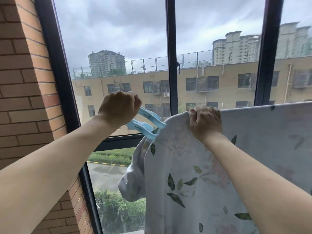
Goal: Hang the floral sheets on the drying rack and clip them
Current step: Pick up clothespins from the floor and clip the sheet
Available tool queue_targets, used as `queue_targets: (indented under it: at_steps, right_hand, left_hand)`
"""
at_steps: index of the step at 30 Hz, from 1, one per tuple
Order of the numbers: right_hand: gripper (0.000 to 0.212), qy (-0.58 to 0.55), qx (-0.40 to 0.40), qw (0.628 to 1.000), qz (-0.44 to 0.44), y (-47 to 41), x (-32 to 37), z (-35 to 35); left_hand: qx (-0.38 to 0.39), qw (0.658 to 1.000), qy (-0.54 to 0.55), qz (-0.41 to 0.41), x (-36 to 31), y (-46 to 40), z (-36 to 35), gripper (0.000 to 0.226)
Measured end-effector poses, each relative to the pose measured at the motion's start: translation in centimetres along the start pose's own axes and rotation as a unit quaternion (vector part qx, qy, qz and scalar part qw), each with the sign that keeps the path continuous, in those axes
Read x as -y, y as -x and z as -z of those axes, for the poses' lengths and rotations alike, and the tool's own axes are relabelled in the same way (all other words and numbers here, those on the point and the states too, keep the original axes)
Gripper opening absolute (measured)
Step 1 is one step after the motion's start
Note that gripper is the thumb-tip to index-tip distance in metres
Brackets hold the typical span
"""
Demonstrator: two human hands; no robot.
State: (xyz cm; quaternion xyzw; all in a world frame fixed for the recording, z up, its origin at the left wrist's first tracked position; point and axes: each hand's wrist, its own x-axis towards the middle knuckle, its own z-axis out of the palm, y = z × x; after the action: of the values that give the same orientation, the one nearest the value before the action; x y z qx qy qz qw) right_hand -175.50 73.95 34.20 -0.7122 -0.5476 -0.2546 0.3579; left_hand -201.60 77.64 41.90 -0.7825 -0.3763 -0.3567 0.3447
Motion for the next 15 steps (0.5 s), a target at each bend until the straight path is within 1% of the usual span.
queue_targets:
  at_steps: [3,7,10,13,15]
  right_hand:
    - [0.045,0.011,0.001,1.0,-0.008,-0.2,-0.4,-0.1]
    - [0.045,0.016,0.004,1.0,-0.01,-0.2,-0.4,-0.1]
    - [0.045,0.015,0.005,1.0,-0.009,-0.1,-0.1,0.0]
    - [0.044,0.02,0.007,1.0,-0.006,0.1,0.0,0.0]
    - [0.044,0.023,0.007,1.0,-0.005,0.1,-0.1,-0.2]
  left_hand:
    - [0.036,0.999,0.009,-0.013,0.1,-0.6,-0.1,0.034]
    - [0.07,0.997,0.043,0.0,0.0,-1.2,-0.6,0.036]
    - [0.074,0.996,0.056,0.009,-0.6,-1.6,-1.3,0.039]
    - [0.075,0.996,0.054,-0.014,-1.2,-2.1,-2.3,0.043]
    - [0.073,0.996,0.058,-0.015,-1.5,-2.3,-2.8,0.045]
